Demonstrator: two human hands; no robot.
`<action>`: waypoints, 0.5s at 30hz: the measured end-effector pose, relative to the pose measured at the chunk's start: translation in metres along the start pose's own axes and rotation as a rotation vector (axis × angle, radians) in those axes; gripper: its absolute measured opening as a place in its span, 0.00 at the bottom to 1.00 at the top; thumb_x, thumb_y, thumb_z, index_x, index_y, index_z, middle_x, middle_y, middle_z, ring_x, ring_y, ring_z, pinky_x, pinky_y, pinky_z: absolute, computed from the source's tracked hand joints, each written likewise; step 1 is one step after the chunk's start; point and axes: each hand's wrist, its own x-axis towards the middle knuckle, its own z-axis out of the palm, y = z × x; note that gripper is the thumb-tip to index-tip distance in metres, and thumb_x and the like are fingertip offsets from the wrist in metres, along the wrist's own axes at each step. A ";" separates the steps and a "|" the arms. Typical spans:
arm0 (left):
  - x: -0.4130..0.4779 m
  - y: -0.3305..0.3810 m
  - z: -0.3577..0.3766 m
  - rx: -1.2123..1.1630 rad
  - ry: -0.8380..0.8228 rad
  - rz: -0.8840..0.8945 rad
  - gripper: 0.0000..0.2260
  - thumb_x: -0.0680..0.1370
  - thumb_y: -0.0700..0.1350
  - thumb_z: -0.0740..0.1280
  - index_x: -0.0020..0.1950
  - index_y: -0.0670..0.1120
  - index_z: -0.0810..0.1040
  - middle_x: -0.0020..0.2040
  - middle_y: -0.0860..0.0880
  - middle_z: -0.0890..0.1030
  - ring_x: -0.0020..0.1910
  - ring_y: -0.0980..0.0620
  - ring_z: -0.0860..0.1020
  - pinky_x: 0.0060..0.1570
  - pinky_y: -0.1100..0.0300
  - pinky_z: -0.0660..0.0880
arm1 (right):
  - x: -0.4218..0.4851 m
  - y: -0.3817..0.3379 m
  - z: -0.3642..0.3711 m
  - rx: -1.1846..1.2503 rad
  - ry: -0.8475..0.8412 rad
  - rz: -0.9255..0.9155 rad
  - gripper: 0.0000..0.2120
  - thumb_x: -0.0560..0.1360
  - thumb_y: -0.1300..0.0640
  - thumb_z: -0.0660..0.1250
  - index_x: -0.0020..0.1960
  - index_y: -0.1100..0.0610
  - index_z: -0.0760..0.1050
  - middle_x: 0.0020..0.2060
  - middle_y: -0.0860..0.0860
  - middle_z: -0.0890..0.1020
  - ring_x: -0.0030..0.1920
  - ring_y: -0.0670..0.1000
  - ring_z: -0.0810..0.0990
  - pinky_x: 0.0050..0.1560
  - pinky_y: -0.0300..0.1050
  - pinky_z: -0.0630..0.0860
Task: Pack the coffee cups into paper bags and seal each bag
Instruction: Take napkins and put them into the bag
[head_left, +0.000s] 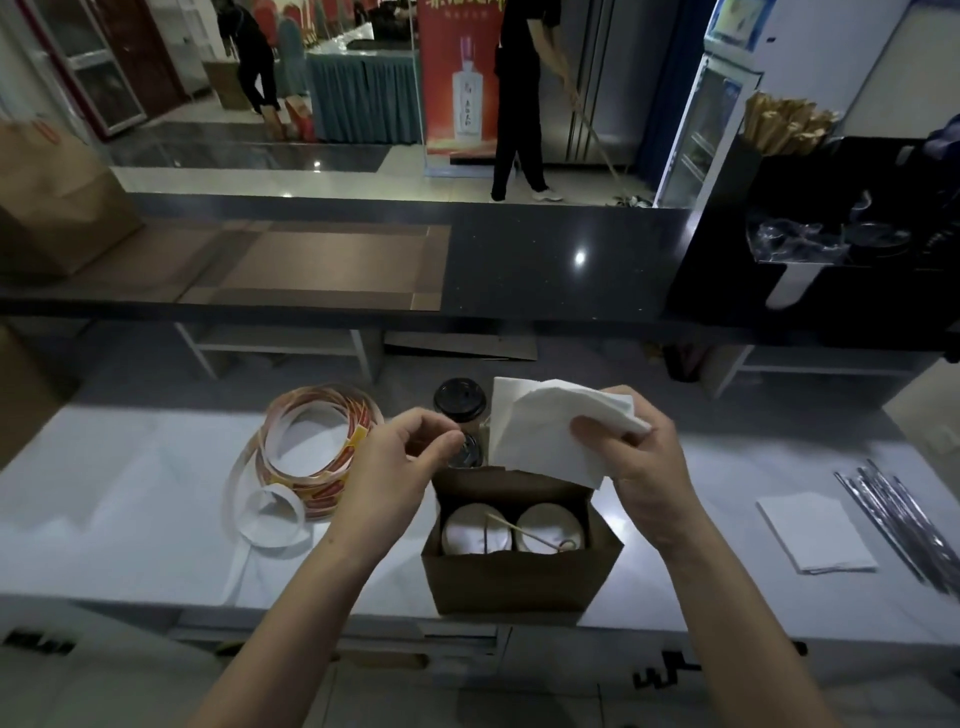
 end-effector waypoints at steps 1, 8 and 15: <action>-0.002 -0.006 -0.002 0.043 -0.021 0.006 0.05 0.81 0.46 0.72 0.50 0.57 0.82 0.44 0.62 0.83 0.47 0.62 0.81 0.47 0.64 0.78 | -0.002 0.000 0.000 0.029 0.010 -0.009 0.07 0.74 0.58 0.73 0.51 0.52 0.81 0.46 0.51 0.82 0.47 0.49 0.80 0.42 0.46 0.77; -0.014 -0.039 0.010 0.486 -0.175 0.173 0.09 0.78 0.49 0.75 0.56 0.60 0.82 0.51 0.65 0.79 0.57 0.59 0.70 0.52 0.66 0.65 | -0.015 0.001 0.007 0.150 0.080 -0.032 0.14 0.74 0.63 0.73 0.53 0.46 0.86 0.48 0.49 0.85 0.50 0.48 0.82 0.47 0.51 0.82; -0.020 -0.053 0.022 0.559 -0.237 0.177 0.26 0.72 0.56 0.80 0.68 0.59 0.76 0.70 0.60 0.76 0.74 0.46 0.63 0.71 0.48 0.63 | -0.017 0.012 0.010 0.018 0.043 0.072 0.15 0.73 0.59 0.71 0.58 0.50 0.84 0.50 0.56 0.84 0.51 0.54 0.82 0.46 0.51 0.80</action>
